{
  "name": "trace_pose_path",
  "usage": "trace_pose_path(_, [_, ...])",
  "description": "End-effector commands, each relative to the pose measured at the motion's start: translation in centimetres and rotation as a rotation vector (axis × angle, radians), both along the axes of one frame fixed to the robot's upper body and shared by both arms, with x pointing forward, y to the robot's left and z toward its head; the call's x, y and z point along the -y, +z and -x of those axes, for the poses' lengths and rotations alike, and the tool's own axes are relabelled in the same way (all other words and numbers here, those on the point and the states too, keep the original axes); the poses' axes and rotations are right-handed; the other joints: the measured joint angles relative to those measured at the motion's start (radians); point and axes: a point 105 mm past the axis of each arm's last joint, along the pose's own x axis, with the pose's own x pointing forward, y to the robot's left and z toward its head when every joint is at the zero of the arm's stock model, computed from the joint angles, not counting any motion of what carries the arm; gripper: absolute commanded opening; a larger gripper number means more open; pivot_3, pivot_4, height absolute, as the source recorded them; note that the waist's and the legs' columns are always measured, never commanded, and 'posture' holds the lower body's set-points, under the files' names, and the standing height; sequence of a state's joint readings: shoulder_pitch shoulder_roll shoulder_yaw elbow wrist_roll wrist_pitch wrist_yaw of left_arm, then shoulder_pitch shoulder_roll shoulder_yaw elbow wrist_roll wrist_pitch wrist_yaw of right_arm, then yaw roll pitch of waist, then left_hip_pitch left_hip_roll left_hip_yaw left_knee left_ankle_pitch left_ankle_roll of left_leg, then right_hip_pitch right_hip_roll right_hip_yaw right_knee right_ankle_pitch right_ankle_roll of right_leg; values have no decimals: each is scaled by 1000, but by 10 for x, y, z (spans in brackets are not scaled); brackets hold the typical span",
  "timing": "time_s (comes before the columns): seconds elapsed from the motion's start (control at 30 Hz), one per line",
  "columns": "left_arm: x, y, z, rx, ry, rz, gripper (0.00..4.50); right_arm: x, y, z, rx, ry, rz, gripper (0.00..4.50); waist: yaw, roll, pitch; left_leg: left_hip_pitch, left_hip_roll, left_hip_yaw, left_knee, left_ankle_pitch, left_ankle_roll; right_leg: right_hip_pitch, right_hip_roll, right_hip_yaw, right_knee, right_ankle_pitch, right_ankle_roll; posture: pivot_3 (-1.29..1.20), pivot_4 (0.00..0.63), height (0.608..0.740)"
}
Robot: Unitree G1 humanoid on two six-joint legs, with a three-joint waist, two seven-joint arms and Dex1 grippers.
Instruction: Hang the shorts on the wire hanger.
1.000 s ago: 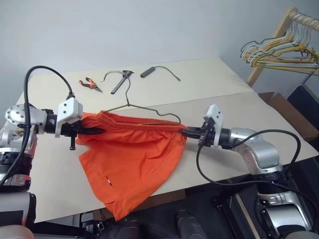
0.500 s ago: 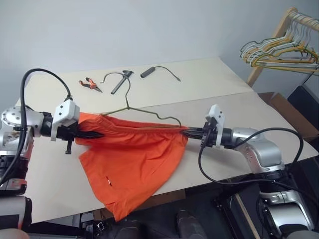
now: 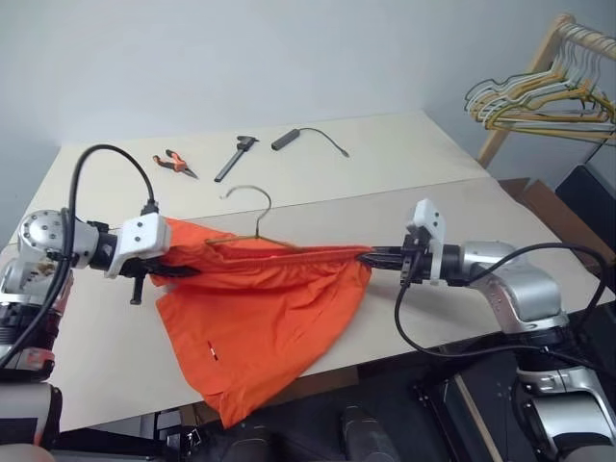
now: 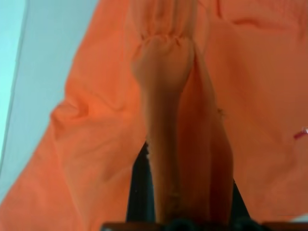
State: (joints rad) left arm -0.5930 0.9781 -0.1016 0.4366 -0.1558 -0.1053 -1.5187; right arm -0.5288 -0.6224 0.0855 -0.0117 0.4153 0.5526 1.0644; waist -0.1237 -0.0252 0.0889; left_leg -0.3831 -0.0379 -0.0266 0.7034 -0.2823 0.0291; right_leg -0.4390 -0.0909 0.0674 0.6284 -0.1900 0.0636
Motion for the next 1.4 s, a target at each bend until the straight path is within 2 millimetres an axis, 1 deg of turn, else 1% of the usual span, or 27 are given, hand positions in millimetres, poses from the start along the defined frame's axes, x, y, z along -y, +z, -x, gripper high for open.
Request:
trace_pose_path(0.03, [-8, 5, -3, 23, 30, -42, 0, 0, 21, 1, 102, 3, 34, 25, -2, 0, 0, 0, 0, 0, 0, 0, 0, 0, 0, 0, 0, 0, 0, -108, 61, 740])
trace_pose_path(0.1, [2, 6, -8, 34, 13, -18, 0, -12, 23, 7, 120, 40, 40, 25, -1, 0, 0, 0, 0, 0, 0, 0, 0, 0, 0, 0, 0, 0, 0, -111, 60, 740])
trace_pose_path(0.17, [12, 7, -14, 43, 4, 7, 0, -19, 27, 14, 134, 79, 33, 668, 2, 0, 0, 0, 0, 0, 0, 0, 0, 0, 0, 0, 0, 0, 0, -117, 58, 740])
trace_pose_path(0.2, [15, 8, -16, 44, 3, 14, 0, -21, 29, 17, 139, 92, 31, 900, 3, 0, 0, 0, 0, 0, 0, 0, 0, 0, 0, 0, 0, 0, 0, -119, 58, 740])
trace_pose_path(0.27, [18, 9, -18, 47, 2, 18, 0, -21, 30, 20, 144, 103, 36, 1627, 3, 0, 0, -1, 0, 0, 0, 0, 0, 0, 0, 0, 0, 0, 0, -124, 58, 740])
trace_pose_path(0.5, [23, 12, -27, 71, 6, 37, 0, -10, 27, 22, 151, 63, 66, 4133, -1, 0, 0, -1, 0, 0, 0, 0, 0, 0, 0, 0, 0, 0, 0, -136, 53, 740])
trace_pose_path(0.53, [24, 12, -27, 72, 5, 37, 0, -9, 28, 22, 156, 57, 65, 4445, -3, 0, 0, -1, 0, 0, 0, 0, 0, 0, 0, 0, 0, 0, 0, -136, 53, 740])
trace_pose_path(0.57, [24, 12, -27, 70, 1, 35, 0, -7, 30, 21, 169, 48, 67, 4481, -4, 0, 0, 0, 0, 1, 0, 0, 0, 0, 0, 0, 0, 0, 0, -136, 53, 740])
trace_pose_path(0.67, [25, 10, -24, 58, -22, 24, 0, -7, 47, 15, 214, 31, 56, 4481, -6, 0, 0, 0, 0, 1, 0, 0, 0, 0, 0, 0, 0, 0, 0, -136, 53, 740])
trace_pose_path(0.73, [25, 10, -24, 58, -29, 11, 0, -15, 61, 15, 248, 51, 42, 4481, -9, 0, 0, 0, 0, 1, 0, 0, 0, 0, 0, 0, 0, 0, 0, -138, 46, 740])
trace_pose_path(0.83, [25, 11, -24, 64, -34, 5, 0, -38, 74, 16, 273, 107, 29, 4481, -13, 0, 0, 0, 0, 1, 0, 0, 0, 0, 0, 0, 0, 0, 0, -138, 41, 740])
trace_pose_path(1.07, [29, 18, -24, 62, -44, 53, 0, -100, 75, 1, 241, 162, 33, 4481, -34, 0, -4, -1, 0, 0, 0, 0, 0, 0, -1, 0, 1, 0, 0, -134, 39, 740])
trace_pose_path(1.17, [29, 18, -23, 59, -49, 55, 0, -118, 70, -3, 225, 190, 37, 3914, -40, 0, -4, -1, -1, -1, 0, 0, 0, -1, -1, 0, 1, 0, 0, -126, 40, 740])
trace_pose_path(1.27, [28, 19, -22, 60, -46, 59, 0, -127, 66, -5, 222, 206, 50, 2866, -41, 0, -4, -1, -1, -2, 0, 0, 0, -1, -1, -1, 1, 0, 0, -116, 41, 740])
trace_pose_path(1.33, [28, 19, -21, 60, -44, 61, 0, -128, 66, -6, 218, 215, 43, 2217, -43, 0, -4, -2, -2, -2, 0, 0, 0, -2, -2, -1, 1, 0, 0, -113, 42, 740])
trace_pose_path(1.4, [26, 18, -21, 61, -41, 59, 0, -128, 67, -6, 218, 221, 34, 1438, -45, 0, -4, -2, -2, -3, 0, 0, 0, -2, -2, -1, 2, 0, 0, -107, 42, 740])
